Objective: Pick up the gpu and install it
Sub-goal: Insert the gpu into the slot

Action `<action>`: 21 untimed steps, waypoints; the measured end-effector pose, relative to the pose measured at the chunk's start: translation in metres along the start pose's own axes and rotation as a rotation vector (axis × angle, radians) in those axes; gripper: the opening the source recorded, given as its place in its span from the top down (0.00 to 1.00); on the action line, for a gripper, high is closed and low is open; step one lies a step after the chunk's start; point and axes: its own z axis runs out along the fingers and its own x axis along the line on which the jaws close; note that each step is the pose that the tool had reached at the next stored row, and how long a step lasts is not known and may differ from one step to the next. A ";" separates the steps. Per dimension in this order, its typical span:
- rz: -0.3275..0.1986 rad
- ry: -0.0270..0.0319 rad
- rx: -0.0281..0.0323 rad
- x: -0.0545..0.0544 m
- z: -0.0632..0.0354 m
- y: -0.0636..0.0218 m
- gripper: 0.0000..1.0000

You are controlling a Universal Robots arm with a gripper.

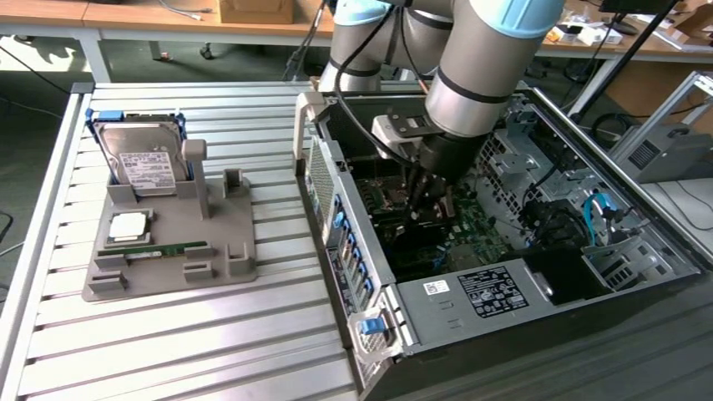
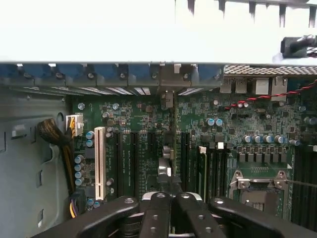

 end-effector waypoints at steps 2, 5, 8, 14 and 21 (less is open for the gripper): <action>0.000 -0.0001 -0.0077 0.000 0.0014 -0.0091 0.90; 0.000 0.0000 -0.0159 0.000 0.0033 -0.0229 0.90; 0.000 -0.0001 -0.0245 0.000 0.0051 -0.0415 0.90; 0.000 -0.0003 -0.0416 0.001 0.0076 -0.0737 0.90; 0.000 -0.0006 -0.0609 0.001 0.0102 -0.1056 0.90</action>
